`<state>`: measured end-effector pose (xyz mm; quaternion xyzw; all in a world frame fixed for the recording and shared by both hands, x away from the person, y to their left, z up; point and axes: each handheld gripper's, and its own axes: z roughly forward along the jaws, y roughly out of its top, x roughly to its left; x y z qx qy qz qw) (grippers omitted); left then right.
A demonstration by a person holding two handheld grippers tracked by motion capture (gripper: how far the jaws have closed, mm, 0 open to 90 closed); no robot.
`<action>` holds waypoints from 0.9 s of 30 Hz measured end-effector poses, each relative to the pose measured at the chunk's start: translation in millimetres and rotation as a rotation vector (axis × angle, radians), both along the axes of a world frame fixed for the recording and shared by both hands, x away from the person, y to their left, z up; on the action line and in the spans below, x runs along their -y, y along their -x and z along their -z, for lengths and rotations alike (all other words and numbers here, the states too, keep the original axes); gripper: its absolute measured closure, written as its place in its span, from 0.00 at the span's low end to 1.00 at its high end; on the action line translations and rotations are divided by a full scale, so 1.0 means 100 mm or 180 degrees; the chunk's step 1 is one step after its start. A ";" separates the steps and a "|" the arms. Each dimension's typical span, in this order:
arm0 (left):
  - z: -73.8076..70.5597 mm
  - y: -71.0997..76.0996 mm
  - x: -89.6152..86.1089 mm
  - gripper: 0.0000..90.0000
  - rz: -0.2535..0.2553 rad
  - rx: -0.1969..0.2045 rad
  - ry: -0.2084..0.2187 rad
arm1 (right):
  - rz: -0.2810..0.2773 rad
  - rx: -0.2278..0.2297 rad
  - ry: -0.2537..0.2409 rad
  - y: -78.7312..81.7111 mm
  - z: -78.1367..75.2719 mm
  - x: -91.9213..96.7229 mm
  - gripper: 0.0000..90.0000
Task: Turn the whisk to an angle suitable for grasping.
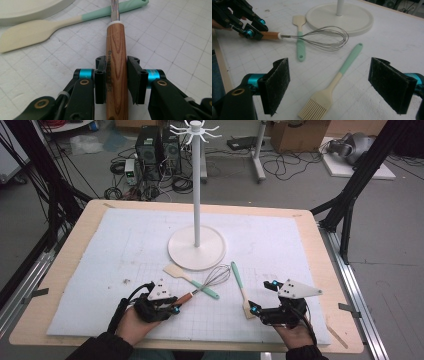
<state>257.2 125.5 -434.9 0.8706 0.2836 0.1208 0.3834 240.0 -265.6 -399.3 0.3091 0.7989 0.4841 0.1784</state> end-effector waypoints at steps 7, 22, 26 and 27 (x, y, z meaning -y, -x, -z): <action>0.06 0.02 0.06 0.71 -0.0003 0.0008 -0.0064 | -0.0003 -0.0006 0.0001 0.00 0.00 0.00 0.18; 0.03 0.01 0.03 0.78 0.0042 0.0006 -0.0062 | -0.0010 0.0000 0.0007 0.00 0.00 0.00 0.18; 0.03 0.02 0.05 0.78 0.0065 0.0017 -0.0063 | -0.0010 -0.0004 0.0001 0.00 0.00 0.00 0.18; 0.02 0.02 0.05 0.78 0.0073 0.0024 -0.0068 | -0.0010 -0.0003 0.0002 0.00 0.00 0.00 0.18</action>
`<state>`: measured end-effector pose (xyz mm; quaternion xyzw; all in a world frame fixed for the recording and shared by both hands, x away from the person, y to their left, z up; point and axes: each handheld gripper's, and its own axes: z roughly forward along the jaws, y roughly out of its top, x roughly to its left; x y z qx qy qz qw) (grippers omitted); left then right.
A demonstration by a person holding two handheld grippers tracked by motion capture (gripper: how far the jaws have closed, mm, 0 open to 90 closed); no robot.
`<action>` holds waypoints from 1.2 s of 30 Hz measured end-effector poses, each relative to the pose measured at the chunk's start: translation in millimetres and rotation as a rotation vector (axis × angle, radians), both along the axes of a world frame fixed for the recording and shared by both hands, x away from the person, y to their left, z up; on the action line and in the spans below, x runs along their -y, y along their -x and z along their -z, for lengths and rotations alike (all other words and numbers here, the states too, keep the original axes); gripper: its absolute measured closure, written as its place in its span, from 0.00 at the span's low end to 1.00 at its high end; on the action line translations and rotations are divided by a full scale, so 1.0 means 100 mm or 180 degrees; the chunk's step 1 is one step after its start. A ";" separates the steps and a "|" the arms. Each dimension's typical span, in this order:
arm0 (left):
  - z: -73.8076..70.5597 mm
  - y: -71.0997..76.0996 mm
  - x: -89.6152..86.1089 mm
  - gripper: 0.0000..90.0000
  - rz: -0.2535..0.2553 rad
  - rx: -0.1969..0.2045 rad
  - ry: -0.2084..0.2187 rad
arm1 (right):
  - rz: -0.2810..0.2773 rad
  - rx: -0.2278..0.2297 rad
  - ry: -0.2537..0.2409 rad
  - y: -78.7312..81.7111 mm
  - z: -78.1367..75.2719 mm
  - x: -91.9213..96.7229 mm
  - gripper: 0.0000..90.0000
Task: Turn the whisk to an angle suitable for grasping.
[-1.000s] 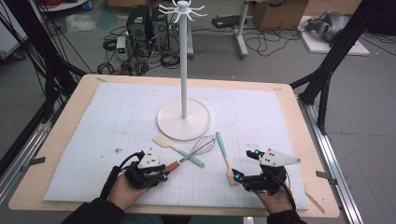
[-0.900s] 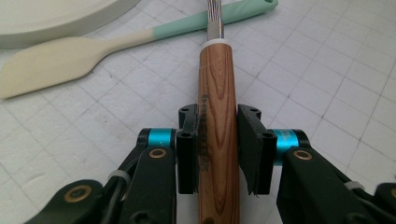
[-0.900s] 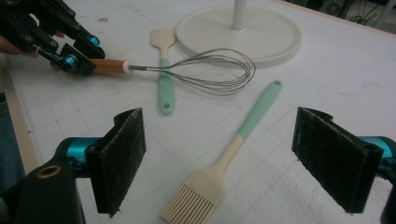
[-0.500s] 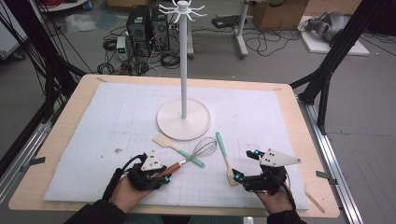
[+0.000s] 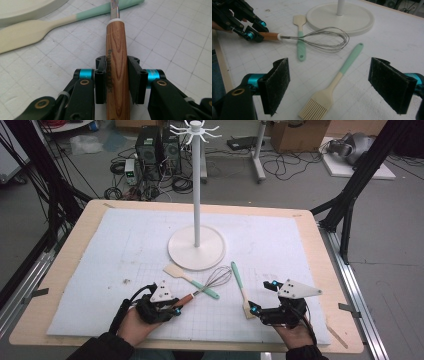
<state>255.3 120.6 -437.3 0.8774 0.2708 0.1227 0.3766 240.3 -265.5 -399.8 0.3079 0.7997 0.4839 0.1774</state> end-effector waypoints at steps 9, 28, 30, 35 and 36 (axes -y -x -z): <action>-0.06 0.01 -0.03 0.78 -0.0006 0.0044 0.0088 | -0.0001 0.0003 -0.0006 0.00 0.00 0.00 0.18; -0.14 0.01 -0.10 0.78 -0.0015 0.0054 0.0247 | -0.0022 0.0001 -0.0001 0.00 0.00 -0.01 0.18; -0.15 0.02 -0.10 0.78 -0.0010 0.0061 0.0258 | -0.0025 0.0005 0.0003 0.00 0.00 -0.01 0.18; -0.16 0.03 -0.10 0.78 0.0003 0.0103 0.0246 | -0.0025 0.0006 0.0001 0.00 0.00 -0.01 0.18; -0.16 0.03 -0.10 0.78 0.0002 0.0112 0.0229 | -0.0025 0.0004 0.0000 0.00 0.00 -0.01 0.18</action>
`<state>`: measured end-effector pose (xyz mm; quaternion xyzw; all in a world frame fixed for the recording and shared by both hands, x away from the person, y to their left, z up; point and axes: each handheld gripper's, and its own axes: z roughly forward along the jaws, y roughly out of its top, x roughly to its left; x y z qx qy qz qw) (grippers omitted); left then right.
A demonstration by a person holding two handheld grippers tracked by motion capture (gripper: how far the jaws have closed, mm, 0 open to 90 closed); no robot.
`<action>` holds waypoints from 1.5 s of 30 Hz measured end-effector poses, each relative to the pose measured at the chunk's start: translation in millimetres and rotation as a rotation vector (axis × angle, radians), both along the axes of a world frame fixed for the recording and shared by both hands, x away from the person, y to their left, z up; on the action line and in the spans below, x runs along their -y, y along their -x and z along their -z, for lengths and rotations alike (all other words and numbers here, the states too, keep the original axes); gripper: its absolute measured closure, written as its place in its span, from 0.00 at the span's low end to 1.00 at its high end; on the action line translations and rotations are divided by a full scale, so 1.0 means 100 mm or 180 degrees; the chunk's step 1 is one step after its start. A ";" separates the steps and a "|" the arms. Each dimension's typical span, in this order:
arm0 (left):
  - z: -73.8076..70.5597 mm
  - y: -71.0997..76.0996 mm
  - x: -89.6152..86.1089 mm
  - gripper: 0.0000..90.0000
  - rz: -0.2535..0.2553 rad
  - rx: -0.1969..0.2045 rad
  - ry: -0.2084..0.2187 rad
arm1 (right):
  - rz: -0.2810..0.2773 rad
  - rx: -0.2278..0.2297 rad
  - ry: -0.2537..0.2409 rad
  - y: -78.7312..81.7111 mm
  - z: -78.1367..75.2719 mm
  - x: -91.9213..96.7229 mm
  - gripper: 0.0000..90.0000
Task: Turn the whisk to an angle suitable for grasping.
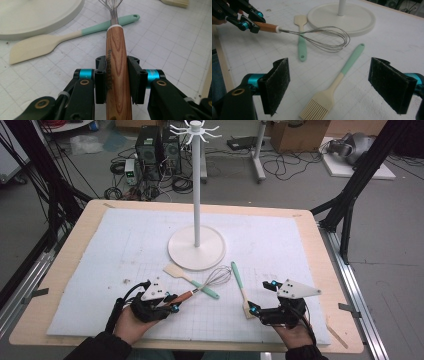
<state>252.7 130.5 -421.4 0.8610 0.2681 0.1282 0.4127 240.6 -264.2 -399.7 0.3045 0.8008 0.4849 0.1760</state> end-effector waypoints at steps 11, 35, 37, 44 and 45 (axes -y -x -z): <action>0.00 0.00 -0.01 0.78 0.0002 0.0054 -0.0014 | -0.0005 0.0002 0.0002 0.00 0.00 0.00 0.18; -0.24 0.04 -0.09 0.78 0.0046 0.0160 0.0070 | -0.0649 0.0041 0.0291 -0.14 -0.29 -0.40 0.20; -0.26 0.05 -0.10 0.78 0.0092 0.0155 0.0074 | -0.0753 0.0051 0.0329 -0.16 -0.35 -0.46 0.21; -0.37 0.09 -0.12 0.78 0.0215 0.0190 0.0107 | -0.0959 0.0045 0.0257 -0.21 -0.50 -0.56 0.21; -0.39 0.09 -0.12 0.78 0.0246 0.0194 0.0119 | -0.0979 0.0054 0.0256 -0.22 -0.51 -0.56 0.21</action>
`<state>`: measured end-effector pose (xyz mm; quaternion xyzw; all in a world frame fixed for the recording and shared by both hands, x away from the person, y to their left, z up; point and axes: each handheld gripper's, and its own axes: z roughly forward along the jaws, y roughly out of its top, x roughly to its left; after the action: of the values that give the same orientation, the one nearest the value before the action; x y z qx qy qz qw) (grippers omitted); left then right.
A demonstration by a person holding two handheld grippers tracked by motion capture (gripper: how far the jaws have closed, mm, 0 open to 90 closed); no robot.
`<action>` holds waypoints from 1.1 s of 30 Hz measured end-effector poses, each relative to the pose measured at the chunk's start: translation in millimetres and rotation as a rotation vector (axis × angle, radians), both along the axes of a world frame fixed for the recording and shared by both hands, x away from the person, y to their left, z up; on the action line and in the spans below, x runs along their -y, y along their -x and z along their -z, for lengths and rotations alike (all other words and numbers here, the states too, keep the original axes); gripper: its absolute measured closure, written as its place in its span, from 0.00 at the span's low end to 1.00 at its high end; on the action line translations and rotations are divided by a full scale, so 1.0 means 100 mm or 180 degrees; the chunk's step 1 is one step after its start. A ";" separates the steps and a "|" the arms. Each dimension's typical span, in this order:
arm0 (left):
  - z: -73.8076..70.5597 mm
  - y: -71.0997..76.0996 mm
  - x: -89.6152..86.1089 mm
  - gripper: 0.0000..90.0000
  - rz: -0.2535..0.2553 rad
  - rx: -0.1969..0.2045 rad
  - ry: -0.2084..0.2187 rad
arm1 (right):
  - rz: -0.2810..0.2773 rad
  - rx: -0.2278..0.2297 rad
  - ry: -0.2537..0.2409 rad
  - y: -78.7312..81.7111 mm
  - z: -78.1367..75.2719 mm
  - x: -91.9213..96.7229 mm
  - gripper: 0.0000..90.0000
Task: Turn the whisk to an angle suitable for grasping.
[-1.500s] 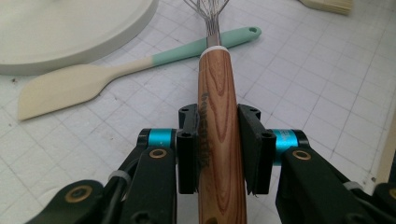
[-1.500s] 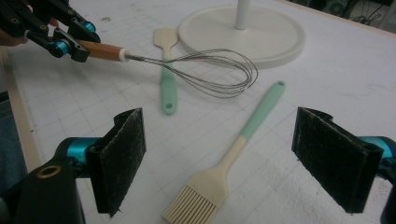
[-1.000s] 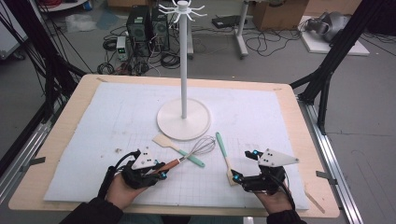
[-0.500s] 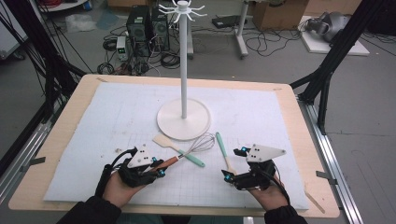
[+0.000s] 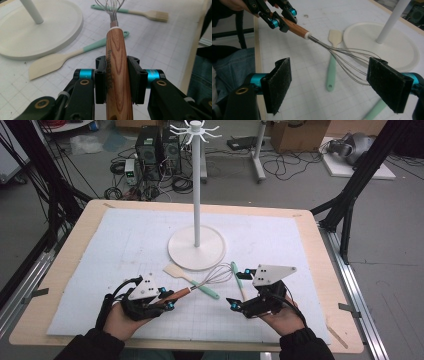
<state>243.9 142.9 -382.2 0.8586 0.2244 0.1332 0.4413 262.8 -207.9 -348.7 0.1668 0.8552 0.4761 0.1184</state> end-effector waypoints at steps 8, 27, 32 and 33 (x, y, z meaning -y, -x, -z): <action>-0.15 -0.02 -0.04 0.78 0.0136 0.0024 0.0028 | -0.0172 0.0008 0.0019 -0.08 -0.17 -0.06 0.21; -0.26 -0.06 -0.04 0.78 0.0382 0.0016 0.0009 | -0.0619 -0.0100 0.0079 -0.25 -0.44 -0.29 0.26; -0.28 -0.06 -0.02 0.78 0.0485 -0.0004 -0.0012 | -0.0687 -0.0095 0.0057 -0.29 -0.44 -0.35 0.26; -0.29 -0.05 -0.02 0.78 0.0489 -0.0009 -0.0016 | -0.0694 -0.0107 0.0049 -0.29 -0.45 -0.36 0.26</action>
<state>249.3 144.4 -353.7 0.8746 0.1581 0.0984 0.4477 292.0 -172.3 -303.7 0.0798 0.8738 0.4768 0.0528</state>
